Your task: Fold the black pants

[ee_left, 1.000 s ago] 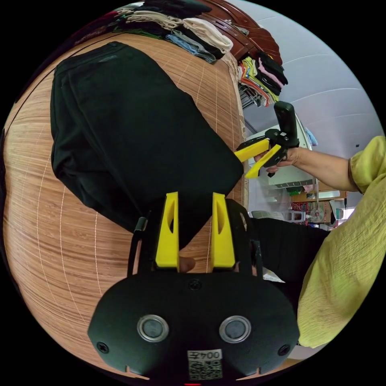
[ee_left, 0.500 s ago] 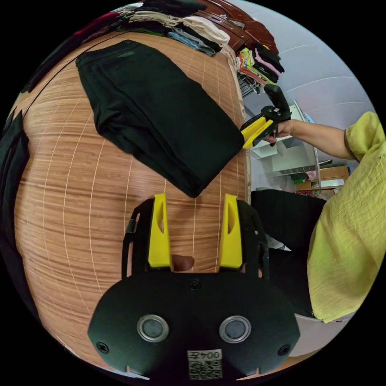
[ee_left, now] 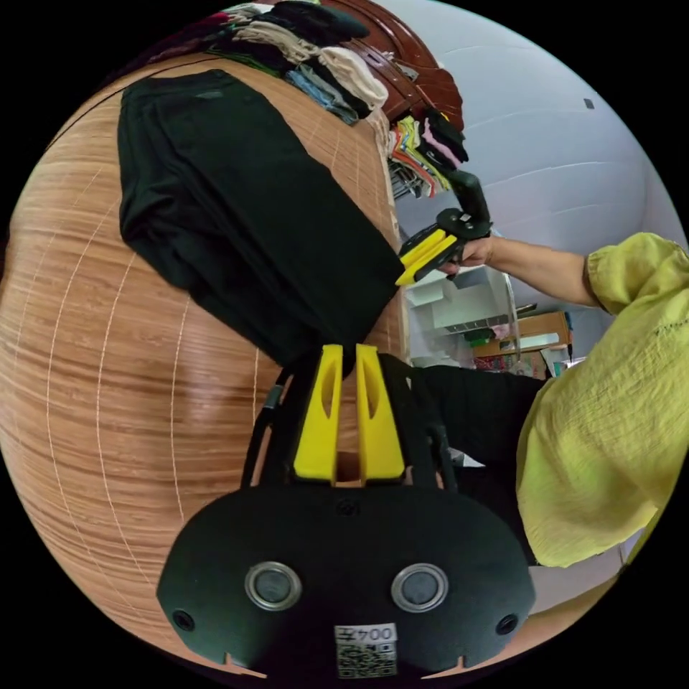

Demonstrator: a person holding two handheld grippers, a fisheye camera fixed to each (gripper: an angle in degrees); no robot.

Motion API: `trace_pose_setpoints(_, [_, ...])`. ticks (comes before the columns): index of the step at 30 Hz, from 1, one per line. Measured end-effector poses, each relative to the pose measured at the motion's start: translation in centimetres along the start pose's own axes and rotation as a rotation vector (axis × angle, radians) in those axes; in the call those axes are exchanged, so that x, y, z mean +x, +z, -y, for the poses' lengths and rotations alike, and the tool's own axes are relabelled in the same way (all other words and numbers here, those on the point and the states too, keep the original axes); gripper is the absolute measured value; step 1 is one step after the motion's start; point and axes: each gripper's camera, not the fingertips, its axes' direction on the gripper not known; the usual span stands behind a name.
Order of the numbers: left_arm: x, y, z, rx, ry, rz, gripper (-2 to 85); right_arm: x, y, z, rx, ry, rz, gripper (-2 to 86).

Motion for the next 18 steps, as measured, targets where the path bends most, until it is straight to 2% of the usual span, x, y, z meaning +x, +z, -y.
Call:
trace_pose_setpoints(4, [-0.7,2.1,-1.4,-0.028,-0.047,0.048,4.4,-0.6,3.6,-0.3,0.032,0.037,-0.074,3.4])
trace_pose_setpoints(7, [-0.7,1.9,-2.7,0.047,-0.137,0.034,5.7,-1.2,4.4,-0.4,0.08,0.113,-0.065,4.8])
trace_pose_setpoints(12, [2.3,0.4,-4.6,-0.045,-0.189,0.274,5.6,-5.4,3.7,-1.3,0.098,0.161,-0.303,2.8])
trace_pose_setpoints(15, [6.7,-2.8,-3.7,0.121,-0.092,0.341,3.5,-9.0,2.6,-0.3,0.201,0.128,-0.424,0.1])
trace_pose_setpoints(18, [9.6,-0.5,0.4,0.063,0.07,0.366,2.5,-11.1,5.0,3.6,0.162,0.026,-0.496,-0.5])
